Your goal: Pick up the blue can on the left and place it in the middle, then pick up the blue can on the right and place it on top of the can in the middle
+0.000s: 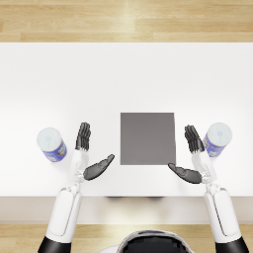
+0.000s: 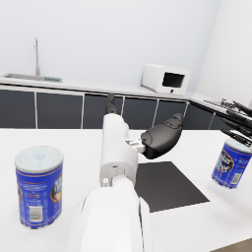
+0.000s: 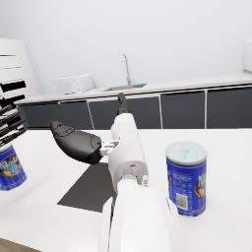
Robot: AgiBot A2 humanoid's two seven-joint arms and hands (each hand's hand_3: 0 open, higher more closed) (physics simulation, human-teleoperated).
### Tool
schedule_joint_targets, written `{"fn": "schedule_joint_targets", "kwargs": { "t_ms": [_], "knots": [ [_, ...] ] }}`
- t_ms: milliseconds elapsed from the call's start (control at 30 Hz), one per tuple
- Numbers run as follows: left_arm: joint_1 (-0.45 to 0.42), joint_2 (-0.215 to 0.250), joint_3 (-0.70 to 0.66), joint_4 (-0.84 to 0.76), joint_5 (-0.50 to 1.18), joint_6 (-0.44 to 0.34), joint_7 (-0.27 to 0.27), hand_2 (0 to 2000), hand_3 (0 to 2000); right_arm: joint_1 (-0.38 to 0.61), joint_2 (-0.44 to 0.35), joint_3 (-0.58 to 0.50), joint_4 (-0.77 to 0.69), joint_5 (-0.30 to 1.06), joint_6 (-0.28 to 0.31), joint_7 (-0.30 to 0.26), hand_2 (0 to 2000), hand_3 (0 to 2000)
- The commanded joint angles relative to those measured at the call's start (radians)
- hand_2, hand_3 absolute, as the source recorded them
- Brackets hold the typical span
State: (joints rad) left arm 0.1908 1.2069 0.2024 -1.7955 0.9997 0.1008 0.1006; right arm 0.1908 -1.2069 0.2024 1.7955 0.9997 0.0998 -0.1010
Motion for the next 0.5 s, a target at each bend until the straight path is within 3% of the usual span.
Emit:
{"fn": "schedule_joint_targets", "kwargs": {
  "t_ms": [33, 133, 200, 300, 500],
  "knots": [
    [0.000, 0.000, 0.000, 0.000, 0.000, 0.000, 0.000, 0, 0, 0.000, 0.000, 0.000, 0.000, 0.000, 0.000, 0.000, 0, 0],
    [0.002, 0.001, 0.030, 0.016, 0.000, 0.000, 0.000, 0, 0, 0.002, -0.001, 0.030, -0.016, 0.000, 0.000, 0.000, 0, 0],
    [0.007, 0.010, -0.040, -0.019, 0.000, -0.049, -0.049, 0, 0, 0.021, -0.018, -0.006, 0.026, 0.000, -0.048, 0.049, 0, 0],
    [0.040, 0.024, -0.154, -0.025, 0.044, -0.082, -0.082, 0, 0, 0.045, -0.034, -0.092, 0.045, 0.000, -0.081, 0.082, 0, 0],
    [0.053, 0.021, -0.366, -0.041, 0.311, -0.098, -0.098, 0, 0, 0.019, -0.040, -0.291, 0.071, 0.267, -0.097, 0.098, 0, 0]
  ]
}}
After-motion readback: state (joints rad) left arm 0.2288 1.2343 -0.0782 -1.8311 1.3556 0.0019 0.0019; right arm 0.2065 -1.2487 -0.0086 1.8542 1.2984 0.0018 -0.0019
